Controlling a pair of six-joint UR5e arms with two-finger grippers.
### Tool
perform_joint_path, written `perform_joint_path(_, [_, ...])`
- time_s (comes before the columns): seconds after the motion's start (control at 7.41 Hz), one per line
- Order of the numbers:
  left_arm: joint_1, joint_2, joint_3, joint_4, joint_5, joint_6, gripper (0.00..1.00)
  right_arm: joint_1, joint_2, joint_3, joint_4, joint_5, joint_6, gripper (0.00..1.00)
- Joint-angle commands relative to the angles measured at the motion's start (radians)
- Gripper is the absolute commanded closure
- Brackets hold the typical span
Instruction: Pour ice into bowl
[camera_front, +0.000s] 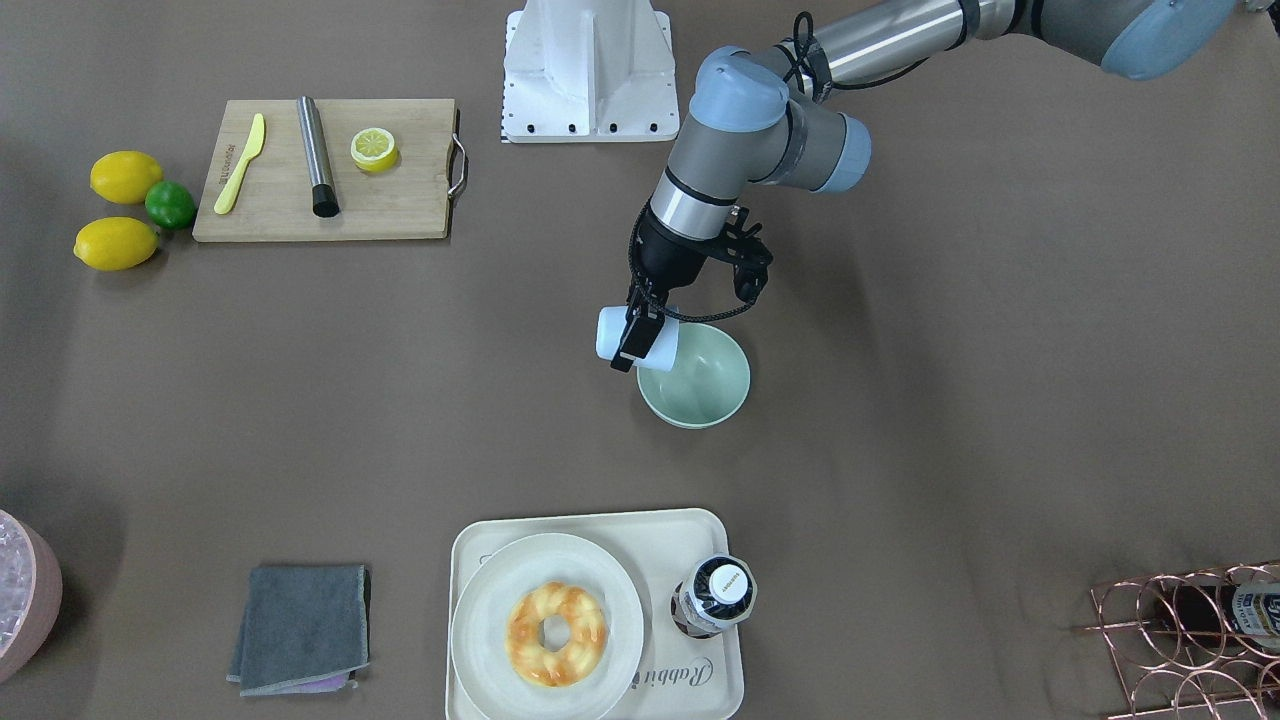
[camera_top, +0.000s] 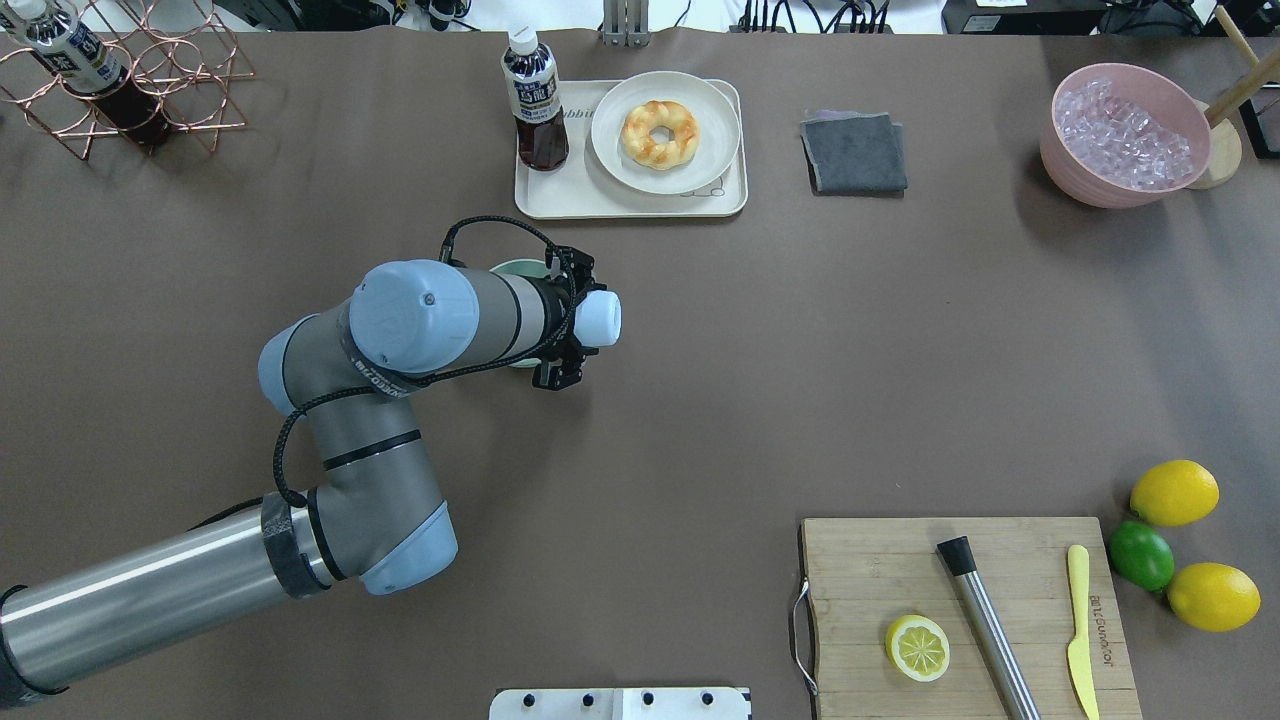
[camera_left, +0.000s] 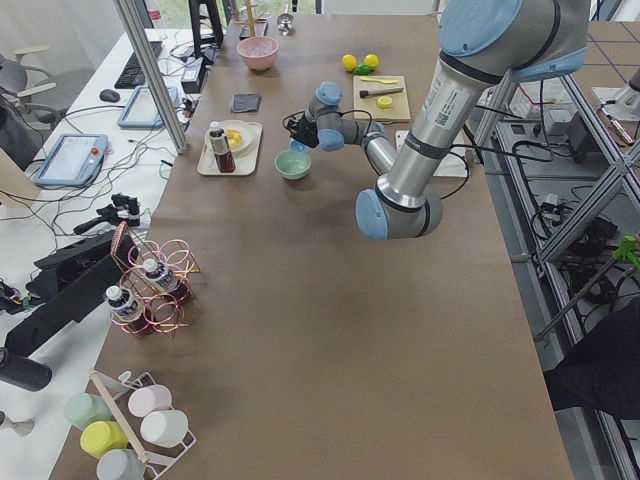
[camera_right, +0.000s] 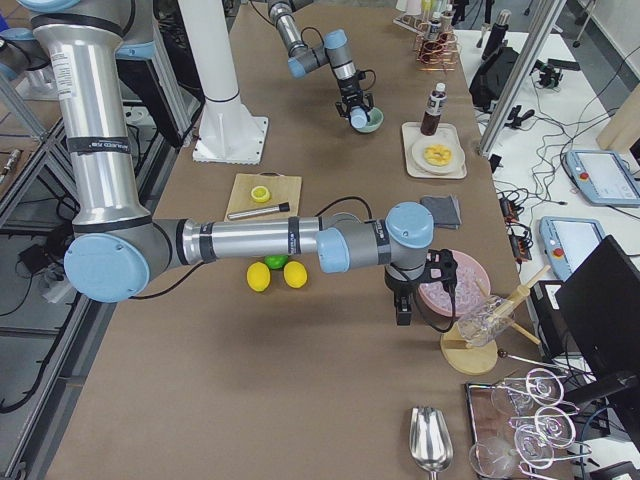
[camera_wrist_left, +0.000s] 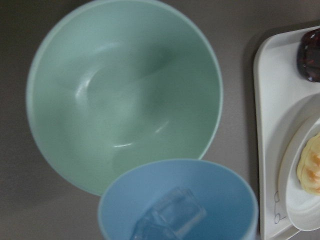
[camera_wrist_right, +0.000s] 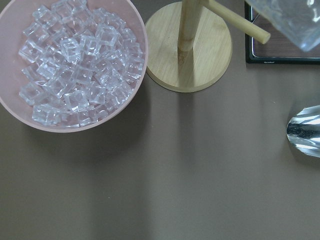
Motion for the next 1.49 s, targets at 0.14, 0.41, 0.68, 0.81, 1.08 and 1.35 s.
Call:
perform_joint_path(0.14, [-0.001, 0.036, -0.002, -0.127, 0.017, -0.109, 0.35, -0.004, -0.001, 0.001, -0.001, 0.000, 0.005, 0.01])
perform_joint_path(0.41, [-0.016, 0.043, -0.002, -0.178, 0.083, -0.173, 0.35, -0.002, -0.001, 0.006, -0.001, 0.000, 0.006, 0.01])
perform_joint_path(0.68, [-0.028, 0.063, 0.000, -0.235, 0.089, -0.225, 0.35, -0.002, -0.001, 0.011, -0.003, 0.000, 0.005, 0.01])
perform_joint_path(0.81, [-0.033, 0.079, 0.001, -0.301, 0.153, -0.260, 0.35, -0.002, -0.001, 0.011, -0.004, 0.000, 0.005, 0.01])
perform_joint_path(1.08, [-0.047, 0.085, 0.021, -0.337, 0.163, -0.264, 0.35, -0.004, -0.001, 0.011, -0.004, -0.002, 0.005, 0.01])
perform_joint_path(1.35, [-0.097, 0.077, 0.015, -0.185, 0.061, -0.212, 0.35, -0.004, -0.001, 0.009, -0.004, -0.002, 0.005, 0.01])
